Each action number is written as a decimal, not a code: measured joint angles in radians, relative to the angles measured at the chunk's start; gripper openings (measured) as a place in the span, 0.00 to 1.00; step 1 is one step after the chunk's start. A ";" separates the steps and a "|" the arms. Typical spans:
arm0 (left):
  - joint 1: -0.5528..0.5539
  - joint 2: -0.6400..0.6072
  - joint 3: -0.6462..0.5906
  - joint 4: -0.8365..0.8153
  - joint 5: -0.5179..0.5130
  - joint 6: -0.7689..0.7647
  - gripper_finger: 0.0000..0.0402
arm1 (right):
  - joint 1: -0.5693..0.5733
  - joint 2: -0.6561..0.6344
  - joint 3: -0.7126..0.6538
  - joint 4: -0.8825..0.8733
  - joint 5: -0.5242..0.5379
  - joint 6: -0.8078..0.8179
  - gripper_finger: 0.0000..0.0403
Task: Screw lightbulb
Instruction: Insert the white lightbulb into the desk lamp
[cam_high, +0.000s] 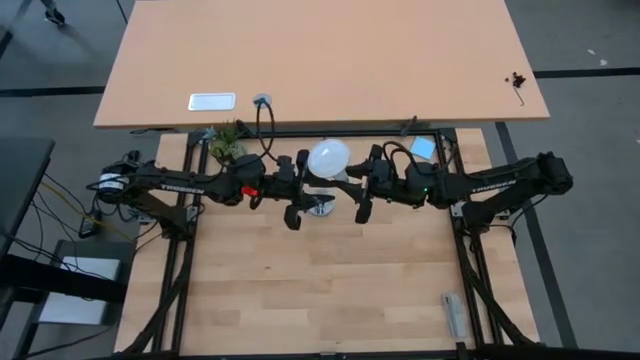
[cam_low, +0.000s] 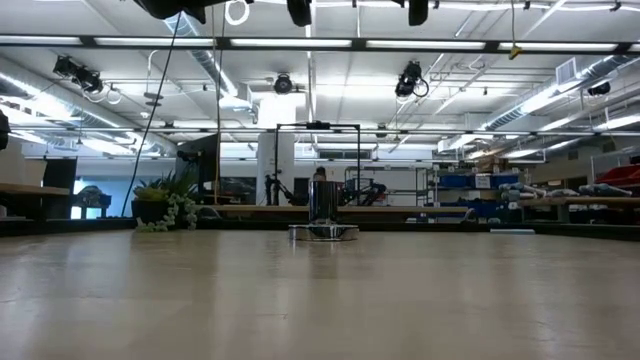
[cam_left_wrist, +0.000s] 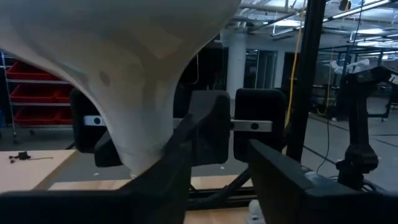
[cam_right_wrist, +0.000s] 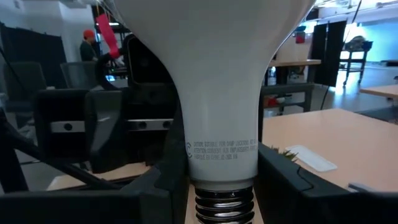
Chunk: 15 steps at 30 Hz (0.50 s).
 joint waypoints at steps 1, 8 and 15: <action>0.000 0.000 0.000 0.000 0.002 0.000 0.43 | 0.006 -0.002 0.000 -0.003 0.009 -0.008 0.36; 0.000 0.000 0.000 0.003 0.069 0.000 0.52 | 0.044 -0.023 0.000 -0.001 0.051 -0.041 0.36; 0.003 0.001 0.000 0.004 0.101 0.004 0.53 | 0.091 -0.043 0.000 0.012 0.055 -0.061 0.36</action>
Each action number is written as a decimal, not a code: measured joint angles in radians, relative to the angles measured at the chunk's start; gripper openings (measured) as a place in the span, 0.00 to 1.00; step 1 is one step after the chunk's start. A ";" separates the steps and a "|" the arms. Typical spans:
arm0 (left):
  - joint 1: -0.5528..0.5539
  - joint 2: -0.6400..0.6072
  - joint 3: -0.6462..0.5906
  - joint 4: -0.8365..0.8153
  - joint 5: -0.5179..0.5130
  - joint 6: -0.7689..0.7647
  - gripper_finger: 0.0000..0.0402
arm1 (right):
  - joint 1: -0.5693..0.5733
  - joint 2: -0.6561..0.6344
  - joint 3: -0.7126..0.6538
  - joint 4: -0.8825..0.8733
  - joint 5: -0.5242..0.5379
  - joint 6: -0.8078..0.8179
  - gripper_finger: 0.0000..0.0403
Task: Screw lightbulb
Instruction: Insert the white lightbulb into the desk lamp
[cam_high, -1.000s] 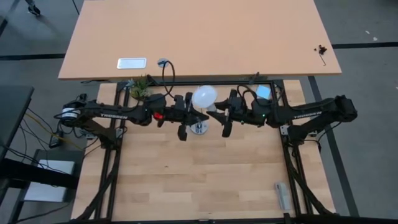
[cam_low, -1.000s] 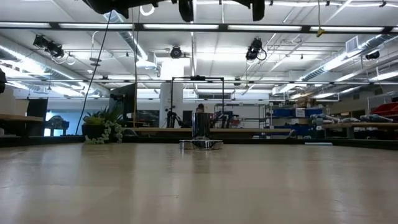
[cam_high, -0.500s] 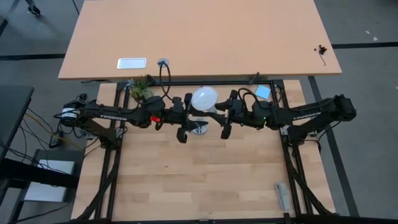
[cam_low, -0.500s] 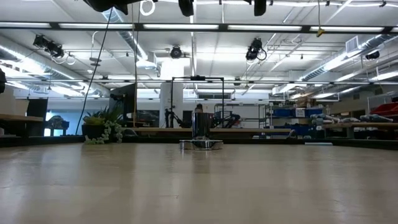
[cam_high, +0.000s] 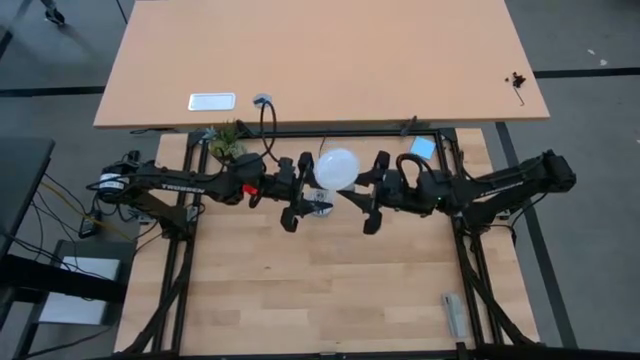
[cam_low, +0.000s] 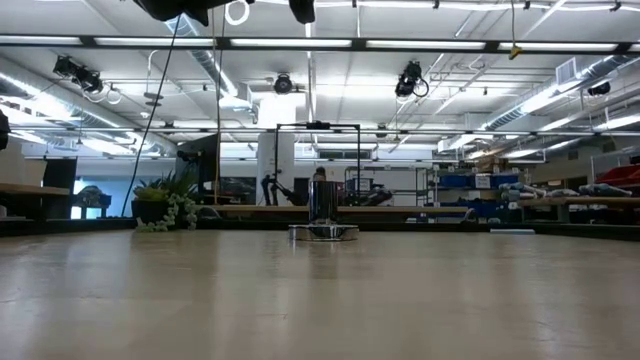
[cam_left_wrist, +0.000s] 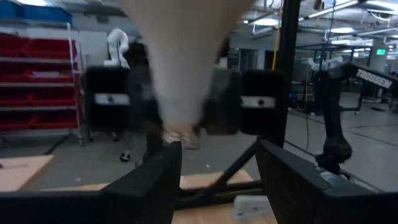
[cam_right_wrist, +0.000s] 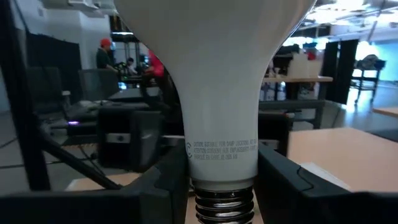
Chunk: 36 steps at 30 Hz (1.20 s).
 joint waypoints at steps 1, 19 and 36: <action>0.000 0.000 0.000 0.012 -0.010 0.000 0.53 | 0.006 0.000 0.000 0.002 0.000 -0.004 0.36; -0.007 0.000 0.000 0.101 -0.044 -0.004 0.53 | 0.017 0.098 0.000 0.083 -0.022 0.032 0.36; -0.006 0.000 0.000 0.080 -0.026 0.010 0.49 | -0.010 0.172 0.000 0.183 -0.049 0.033 0.43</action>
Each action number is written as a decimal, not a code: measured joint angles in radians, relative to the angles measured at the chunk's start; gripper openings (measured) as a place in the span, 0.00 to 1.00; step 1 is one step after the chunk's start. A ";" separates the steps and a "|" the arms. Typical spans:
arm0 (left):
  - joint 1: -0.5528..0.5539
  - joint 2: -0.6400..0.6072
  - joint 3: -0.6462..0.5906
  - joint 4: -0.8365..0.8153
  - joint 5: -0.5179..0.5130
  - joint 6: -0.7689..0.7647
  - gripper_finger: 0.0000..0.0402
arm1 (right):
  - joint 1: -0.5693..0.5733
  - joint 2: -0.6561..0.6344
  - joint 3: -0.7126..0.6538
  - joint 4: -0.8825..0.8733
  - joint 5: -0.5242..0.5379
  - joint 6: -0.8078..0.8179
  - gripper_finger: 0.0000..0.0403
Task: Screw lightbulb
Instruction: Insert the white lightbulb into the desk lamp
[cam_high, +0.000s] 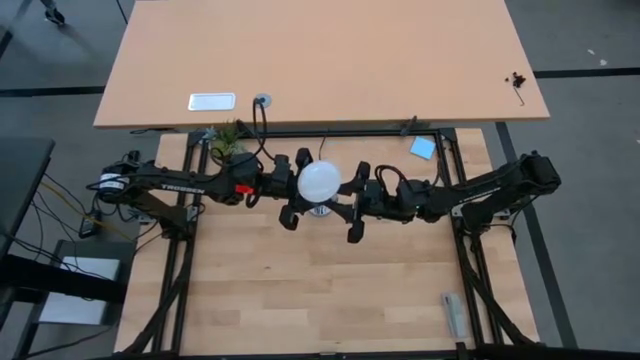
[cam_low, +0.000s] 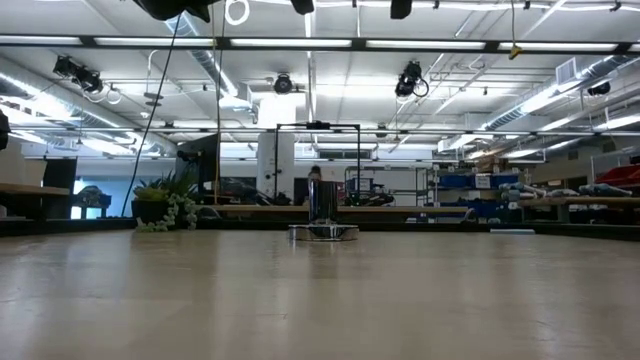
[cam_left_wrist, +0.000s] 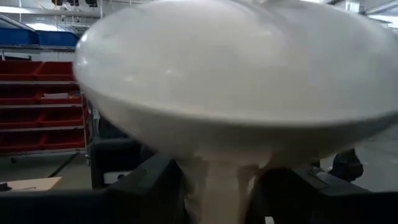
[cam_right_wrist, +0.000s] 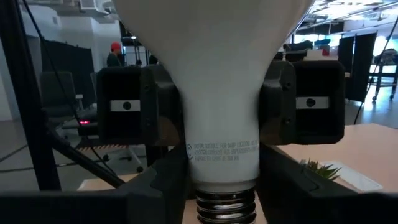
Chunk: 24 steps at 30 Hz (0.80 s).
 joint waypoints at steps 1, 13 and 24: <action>0.000 0.000 0.000 -0.002 0.000 0.009 0.47 | 0.000 -0.006 0.000 -0.009 0.004 0.000 0.45; 0.036 0.000 0.000 -0.109 0.006 0.037 0.40 | 0.010 -0.182 -0.001 -0.297 0.151 0.000 0.56; 0.080 -0.010 0.000 -0.447 -0.106 0.170 0.39 | 0.016 -0.308 0.000 -0.485 0.193 0.068 0.50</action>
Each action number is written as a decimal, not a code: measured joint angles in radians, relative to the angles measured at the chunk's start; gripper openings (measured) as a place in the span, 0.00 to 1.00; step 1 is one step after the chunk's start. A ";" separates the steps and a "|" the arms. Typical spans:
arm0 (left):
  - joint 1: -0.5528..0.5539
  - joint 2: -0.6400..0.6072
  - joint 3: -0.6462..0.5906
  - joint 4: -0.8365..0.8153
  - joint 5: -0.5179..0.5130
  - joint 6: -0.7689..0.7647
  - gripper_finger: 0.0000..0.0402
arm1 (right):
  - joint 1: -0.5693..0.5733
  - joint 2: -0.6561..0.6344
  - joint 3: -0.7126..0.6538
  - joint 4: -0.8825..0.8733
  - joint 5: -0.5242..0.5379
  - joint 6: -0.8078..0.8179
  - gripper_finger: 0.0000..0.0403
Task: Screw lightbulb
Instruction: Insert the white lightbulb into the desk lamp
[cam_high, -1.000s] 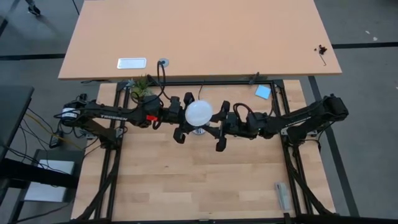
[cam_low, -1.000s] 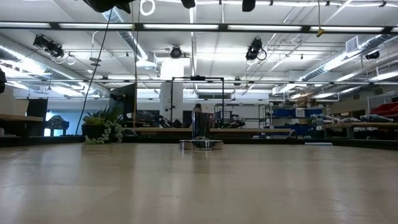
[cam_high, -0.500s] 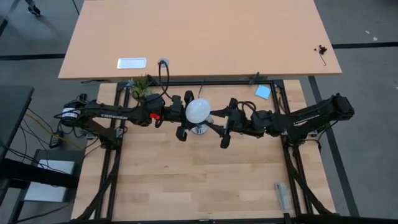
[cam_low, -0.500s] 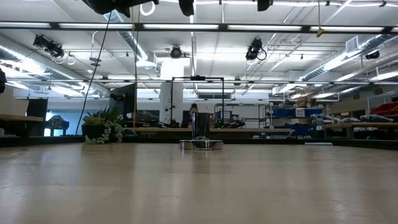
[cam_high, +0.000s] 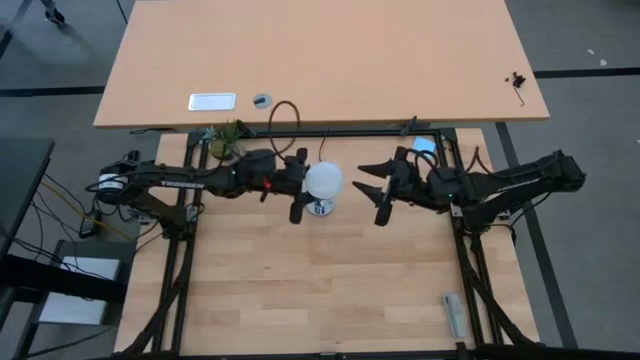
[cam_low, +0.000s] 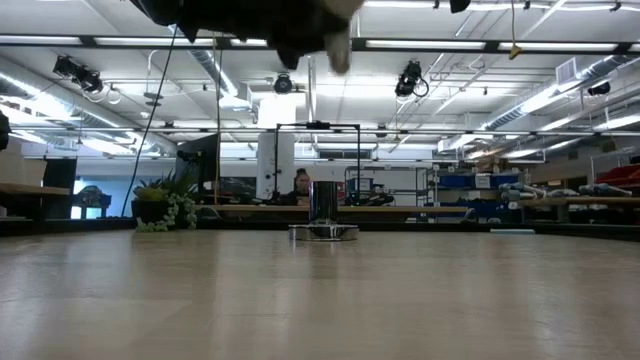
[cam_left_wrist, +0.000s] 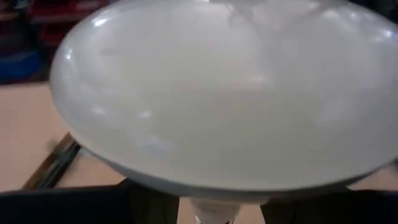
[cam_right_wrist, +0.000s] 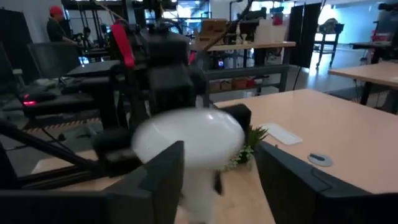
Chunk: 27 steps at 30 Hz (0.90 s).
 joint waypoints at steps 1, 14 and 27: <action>0.003 0.002 0.000 -0.038 -0.031 0.016 0.39 | 0.000 0.002 0.000 0.000 -0.001 0.001 0.47; 0.012 0.178 -0.001 -0.011 -0.079 0.056 0.39 | -0.066 0.102 0.000 0.086 -0.078 0.004 0.04; 0.039 0.169 -0.188 0.273 -0.114 0.026 0.39 | -0.104 0.161 0.000 0.130 -0.134 0.008 0.02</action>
